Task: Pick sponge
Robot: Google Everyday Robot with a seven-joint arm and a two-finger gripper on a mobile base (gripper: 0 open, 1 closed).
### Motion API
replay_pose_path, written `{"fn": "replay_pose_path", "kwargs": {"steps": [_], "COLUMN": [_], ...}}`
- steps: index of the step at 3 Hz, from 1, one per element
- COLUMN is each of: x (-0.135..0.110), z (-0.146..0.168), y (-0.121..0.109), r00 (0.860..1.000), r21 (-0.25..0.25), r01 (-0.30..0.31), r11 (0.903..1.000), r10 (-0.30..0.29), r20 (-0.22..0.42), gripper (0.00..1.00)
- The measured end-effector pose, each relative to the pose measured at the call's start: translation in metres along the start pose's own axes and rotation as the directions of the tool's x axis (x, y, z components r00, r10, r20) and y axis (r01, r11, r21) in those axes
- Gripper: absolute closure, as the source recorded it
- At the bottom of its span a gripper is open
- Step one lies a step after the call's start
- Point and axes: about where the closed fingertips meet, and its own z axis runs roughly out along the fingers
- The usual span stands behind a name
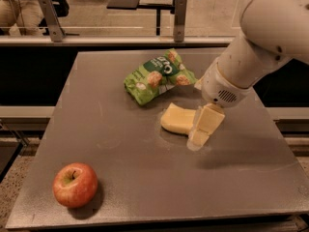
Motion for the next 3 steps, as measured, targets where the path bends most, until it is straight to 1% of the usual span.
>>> {"fn": "replay_pose_path", "kwargs": {"steps": [2,3], "x": [0.000,0.002], "z": [0.029,0.035], "y": [0.002,0.004], "r00": [1.000,1.000], "r21": [-0.058,-0.074], "r01": [0.001,0.001], "r11": [0.9983,0.9973], "r10": [0.000,-0.001], "r20": [0.004,0.001], "gripper": [0.00,0.18]}}
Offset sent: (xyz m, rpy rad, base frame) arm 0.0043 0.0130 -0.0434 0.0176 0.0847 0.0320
